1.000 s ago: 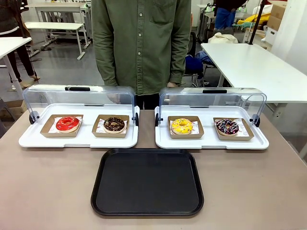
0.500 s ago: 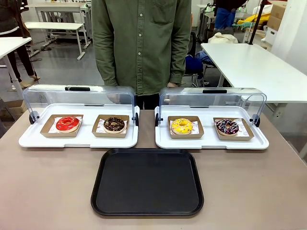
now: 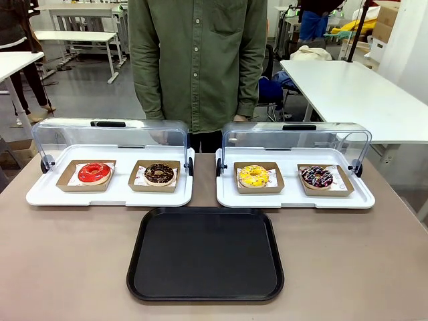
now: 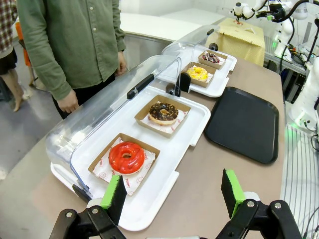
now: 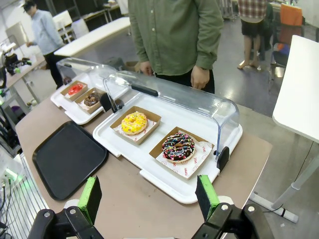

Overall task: Move the third donut from the left to the tray.
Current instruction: Pick up the Paper togo box containing the Donut indicated by the person and place it on the Handle tray.

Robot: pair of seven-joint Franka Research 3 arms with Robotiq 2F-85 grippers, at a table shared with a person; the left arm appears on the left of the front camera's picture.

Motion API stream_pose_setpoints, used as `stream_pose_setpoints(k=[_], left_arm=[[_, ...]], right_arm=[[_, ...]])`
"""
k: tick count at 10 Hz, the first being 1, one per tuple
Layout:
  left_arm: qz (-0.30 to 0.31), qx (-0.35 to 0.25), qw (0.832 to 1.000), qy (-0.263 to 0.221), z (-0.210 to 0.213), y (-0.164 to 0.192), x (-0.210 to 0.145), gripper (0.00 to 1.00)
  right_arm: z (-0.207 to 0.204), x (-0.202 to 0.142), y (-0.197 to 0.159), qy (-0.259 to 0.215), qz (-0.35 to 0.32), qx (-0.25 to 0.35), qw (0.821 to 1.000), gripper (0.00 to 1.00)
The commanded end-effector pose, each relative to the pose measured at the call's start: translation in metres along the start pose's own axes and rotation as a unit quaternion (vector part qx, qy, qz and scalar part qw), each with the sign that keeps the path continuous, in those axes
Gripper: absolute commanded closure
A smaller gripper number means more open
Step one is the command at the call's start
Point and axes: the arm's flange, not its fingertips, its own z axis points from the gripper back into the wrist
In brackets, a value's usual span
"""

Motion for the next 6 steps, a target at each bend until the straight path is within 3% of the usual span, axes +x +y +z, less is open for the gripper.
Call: stream_pose_setpoints(k=[1, 6], left_arm=[[-0.003, -0.005, 1.0, -0.002, 0.0002, -0.0008, -0.0004, 0.0], [-0.003, -0.005, 1.0, -0.002, 0.0002, -0.0008, -0.0004, 0.0]], right_arm=[[-0.0011, 0.0022, -0.0022, -0.014, 0.012, 0.003, 1.0, 0.0], [-0.0011, 0.0022, -0.0022, -0.014, 0.012, 0.003, 1.0, 0.0]])
